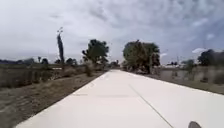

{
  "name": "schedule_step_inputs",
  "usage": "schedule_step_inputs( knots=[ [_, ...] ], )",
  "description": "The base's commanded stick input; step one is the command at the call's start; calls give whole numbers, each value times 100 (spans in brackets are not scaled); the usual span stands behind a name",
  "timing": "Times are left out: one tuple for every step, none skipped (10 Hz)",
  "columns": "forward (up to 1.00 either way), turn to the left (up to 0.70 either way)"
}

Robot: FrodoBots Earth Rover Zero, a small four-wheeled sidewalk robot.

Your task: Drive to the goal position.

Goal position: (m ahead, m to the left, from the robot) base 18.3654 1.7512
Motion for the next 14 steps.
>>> schedule_step_inputs(
  knots=[
    [100,0],
    [100,0],
    [100,0],
    [100,0],
    [100,0],
    [100,0],
    [100,-40],
    [100,-35],
    [100,-12],
    [100,0],
    [100,0],
    [100,0],
    [100,0],
    [100,0]
  ],
)
